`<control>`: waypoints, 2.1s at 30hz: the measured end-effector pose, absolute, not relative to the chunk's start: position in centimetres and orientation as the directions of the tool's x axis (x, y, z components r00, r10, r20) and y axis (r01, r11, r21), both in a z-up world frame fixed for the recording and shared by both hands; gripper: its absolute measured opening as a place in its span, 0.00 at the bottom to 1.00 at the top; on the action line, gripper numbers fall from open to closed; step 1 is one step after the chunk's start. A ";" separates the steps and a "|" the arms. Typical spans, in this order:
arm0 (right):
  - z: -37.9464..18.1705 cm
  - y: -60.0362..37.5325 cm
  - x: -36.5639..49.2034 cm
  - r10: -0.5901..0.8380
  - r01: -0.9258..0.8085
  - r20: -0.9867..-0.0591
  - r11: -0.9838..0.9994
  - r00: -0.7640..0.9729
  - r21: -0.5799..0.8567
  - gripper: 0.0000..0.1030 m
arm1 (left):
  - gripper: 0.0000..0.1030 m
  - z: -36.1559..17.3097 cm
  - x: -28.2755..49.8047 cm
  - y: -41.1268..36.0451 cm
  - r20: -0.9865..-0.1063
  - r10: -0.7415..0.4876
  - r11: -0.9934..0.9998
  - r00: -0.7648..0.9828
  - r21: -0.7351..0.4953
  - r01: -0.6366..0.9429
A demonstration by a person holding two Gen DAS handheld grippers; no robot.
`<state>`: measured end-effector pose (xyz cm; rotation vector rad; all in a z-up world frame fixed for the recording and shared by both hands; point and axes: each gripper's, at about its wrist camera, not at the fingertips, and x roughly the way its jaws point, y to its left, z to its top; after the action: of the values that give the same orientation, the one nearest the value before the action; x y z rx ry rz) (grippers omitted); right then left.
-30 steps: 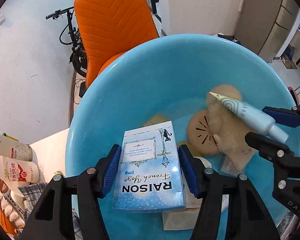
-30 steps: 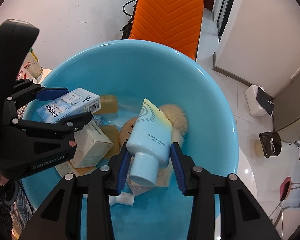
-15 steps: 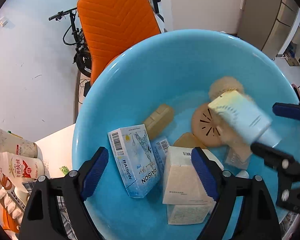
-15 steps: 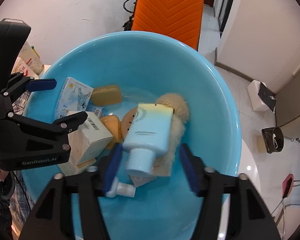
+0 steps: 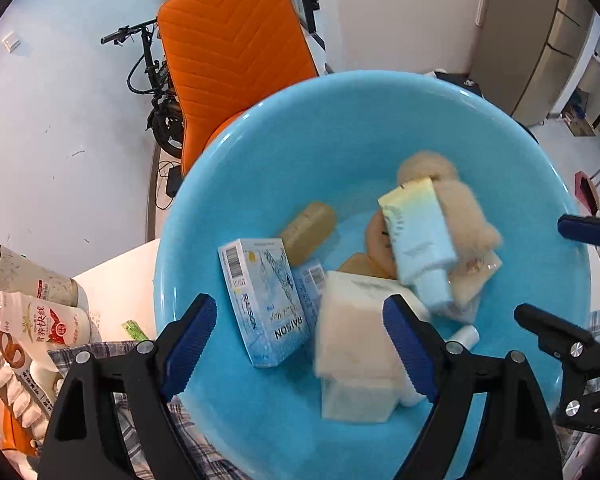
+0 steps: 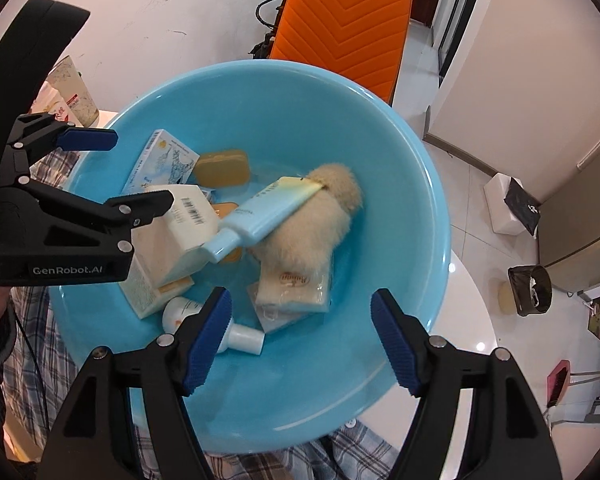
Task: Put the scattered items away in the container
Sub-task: 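Open both tools to release the box and bottle in the basin, then lift both open tools out of the basin back over the shirt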
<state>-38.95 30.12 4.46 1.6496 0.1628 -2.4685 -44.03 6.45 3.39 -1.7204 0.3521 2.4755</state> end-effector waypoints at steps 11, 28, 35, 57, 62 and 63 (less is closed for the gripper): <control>4.6 29.3 -38.1 -0.061 0.212 -0.934 -0.977 -0.351 -0.016 0.69 | 0.85 2.7 -42.0 6.4 -0.948 -0.017 -0.965 -0.318 0.099 -0.243; 5.8 28.4 -35.9 -0.058 0.219 -0.941 -0.976 -0.334 -0.018 0.69 | 0.85 3.8 -38.8 6.0 -0.943 0.006 -0.960 -0.334 0.088 -0.266; 7.3 27.9 -34.0 -0.055 0.228 -0.935 -0.973 -0.352 -0.028 0.69 | 0.85 5.3 -36.5 6.3 -0.938 0.013 -0.956 -0.346 0.090 -0.279; 13.2 25.4 -24.6 -0.043 0.261 -0.896 -0.962 -0.443 -0.083 0.69 | 0.85 9.7 -27.5 6.8 -0.917 0.048 -0.948 -0.397 0.084 -0.308; 13.8 24.6 -20.7 -0.061 0.280 -0.879 -0.956 -0.472 -0.085 0.77 | 0.85 9.2 -25.2 6.8 -0.918 0.091 -0.946 -0.386 0.041 -0.320; 13.9 24.4 -20.0 -0.064 0.285 -0.876 -0.955 -0.477 -0.085 0.79 | 0.85 9.0 -24.8 6.9 -0.920 0.094 -0.945 -0.381 0.038 -0.324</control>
<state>-20.04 24.43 13.87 1.4783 0.3255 -2.5163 -24.77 6.90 9.00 -1.5765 0.3094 2.3988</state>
